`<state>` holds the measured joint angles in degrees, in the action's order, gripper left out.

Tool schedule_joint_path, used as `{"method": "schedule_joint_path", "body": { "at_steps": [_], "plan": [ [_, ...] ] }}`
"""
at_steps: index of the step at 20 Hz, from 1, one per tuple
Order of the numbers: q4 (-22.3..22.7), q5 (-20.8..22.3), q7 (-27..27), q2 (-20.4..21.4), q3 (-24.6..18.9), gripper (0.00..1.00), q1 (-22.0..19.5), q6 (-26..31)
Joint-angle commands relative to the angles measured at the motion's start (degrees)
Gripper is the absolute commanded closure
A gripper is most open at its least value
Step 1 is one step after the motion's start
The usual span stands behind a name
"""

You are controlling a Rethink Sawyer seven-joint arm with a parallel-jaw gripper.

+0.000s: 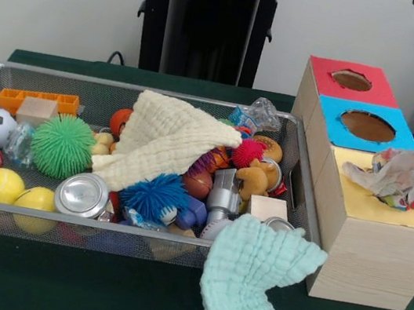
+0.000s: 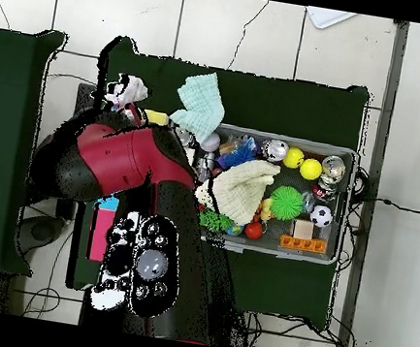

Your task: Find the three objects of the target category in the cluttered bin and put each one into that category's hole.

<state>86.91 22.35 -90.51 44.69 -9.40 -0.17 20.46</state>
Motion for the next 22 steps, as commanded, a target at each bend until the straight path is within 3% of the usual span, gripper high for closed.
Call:
{"method": "schedule_joint_path", "body": {
  "at_steps": [1,15,22],
  "plan": [
    [-0.2,-3.5,-12.9,-5.2,4.2,1.0,1.2,6.8],
    [5.3,-8.4,-7.1,-2.1,2.6,1.0,-2.5,9.3],
    [6.8,-11.2,-9.5,-5.4,3.3,1.0,-2.8,8.7]
  ]
}}
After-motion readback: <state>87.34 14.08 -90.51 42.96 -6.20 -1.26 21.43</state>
